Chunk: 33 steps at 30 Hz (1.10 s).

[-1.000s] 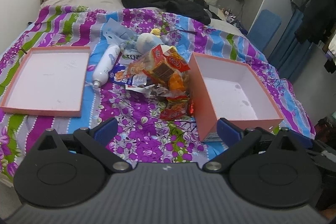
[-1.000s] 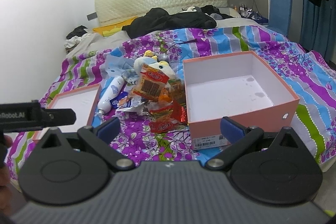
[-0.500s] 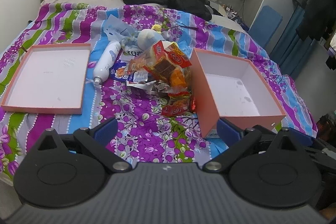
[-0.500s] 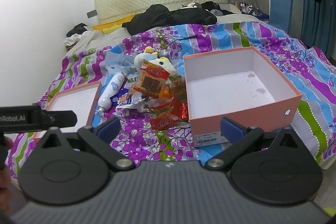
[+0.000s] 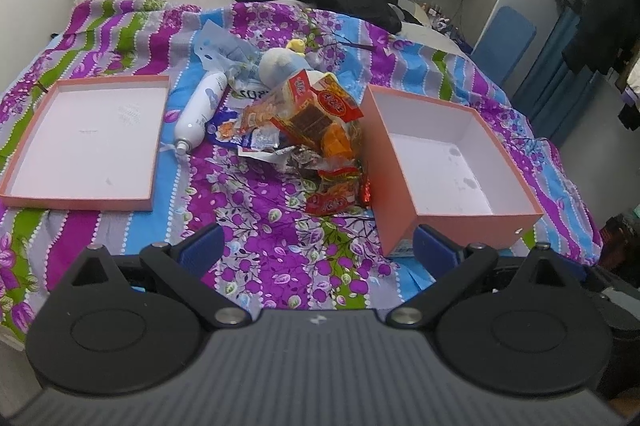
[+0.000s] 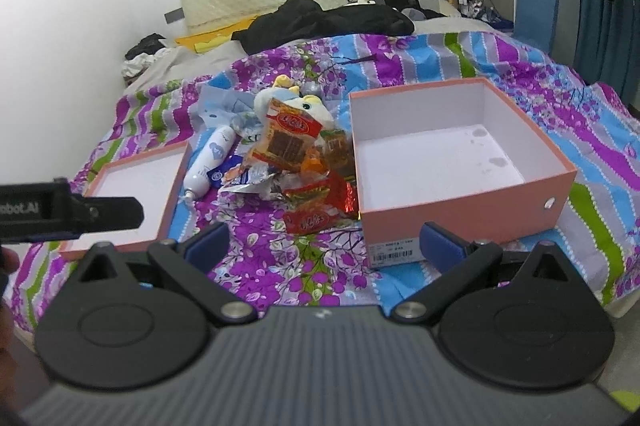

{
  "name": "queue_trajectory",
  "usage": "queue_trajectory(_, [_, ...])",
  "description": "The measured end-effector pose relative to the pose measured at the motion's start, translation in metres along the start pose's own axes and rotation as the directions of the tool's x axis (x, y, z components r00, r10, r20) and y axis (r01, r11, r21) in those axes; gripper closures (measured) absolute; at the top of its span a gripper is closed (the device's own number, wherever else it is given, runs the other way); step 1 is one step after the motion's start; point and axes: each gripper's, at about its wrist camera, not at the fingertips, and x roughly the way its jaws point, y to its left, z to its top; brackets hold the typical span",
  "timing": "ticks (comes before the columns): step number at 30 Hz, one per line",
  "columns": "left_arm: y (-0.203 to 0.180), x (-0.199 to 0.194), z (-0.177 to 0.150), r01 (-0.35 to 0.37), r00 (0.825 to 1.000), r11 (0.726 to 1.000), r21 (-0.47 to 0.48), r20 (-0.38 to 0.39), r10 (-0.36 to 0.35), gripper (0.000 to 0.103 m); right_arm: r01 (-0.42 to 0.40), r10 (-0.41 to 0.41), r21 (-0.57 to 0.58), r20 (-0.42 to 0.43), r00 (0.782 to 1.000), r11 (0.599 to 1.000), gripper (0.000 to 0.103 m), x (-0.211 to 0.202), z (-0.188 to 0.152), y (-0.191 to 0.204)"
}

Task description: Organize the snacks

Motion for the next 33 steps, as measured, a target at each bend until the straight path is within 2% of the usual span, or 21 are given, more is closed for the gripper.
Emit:
queue_trajectory(6, [0.006,0.018,-0.004,0.020,0.999,1.000,0.011,-0.039,-0.019,0.001,-0.016,0.016,0.003,-0.019,1.000,1.000,0.001,0.010,-0.012,-0.003])
queue_trajectory(8, [0.007,0.025,-0.005,0.016,0.999,1.000,0.026,-0.053,-0.015,0.001,-0.012,0.013,0.015,-0.035,0.999,1.000,0.008,0.016,-0.015,-0.005])
queue_trajectory(12, [0.011,0.041,-0.008,0.016,0.997,0.998,0.062,-0.071,-0.011,0.001,-0.057,0.060,0.065,-0.047,0.997,0.996,0.010,0.025,-0.021,-0.011])
queue_trajectory(13, [0.011,0.046,-0.009,0.010,0.997,0.997,0.074,-0.076,-0.004,0.001,-0.061,0.064,0.067,-0.041,0.997,0.996,0.014,0.026,-0.022,-0.011])
queue_trajectory(15, [0.012,0.055,-0.008,-0.011,0.997,0.995,0.095,-0.069,0.018,0.001,-0.023,0.024,0.061,-0.019,1.000,0.998,0.015,0.030,-0.026,-0.008])
queue_trajectory(16, [0.012,0.059,-0.007,-0.013,0.997,0.995,0.104,-0.068,0.020,0.001,-0.013,0.014,0.052,-0.009,1.000,0.999,0.018,0.032,-0.028,-0.007])
queue_trajectory(19, [0.014,0.074,-0.003,-0.034,0.995,0.991,0.132,-0.084,0.045,0.001,0.017,-0.016,-0.021,0.031,0.999,1.000,0.036,0.036,-0.033,0.000])
queue_trajectory(23, [0.020,0.094,0.001,-0.051,0.993,0.986,0.161,-0.100,0.067,0.002,0.043,-0.037,-0.094,0.066,0.997,0.995,0.046,0.045,-0.037,0.010])
queue_trajectory(28, [0.037,0.122,0.006,-0.062,0.989,0.990,0.126,-0.123,0.078,0.003,0.044,-0.031,-0.157,0.085,0.996,0.987,0.047,0.060,-0.043,0.019])
queue_trajectory(33, [0.067,0.160,0.015,-0.027,0.986,0.999,-0.017,-0.165,0.024,0.003,0.076,-0.022,-0.315,0.171,0.985,0.946,0.047,0.079,-0.049,0.043])
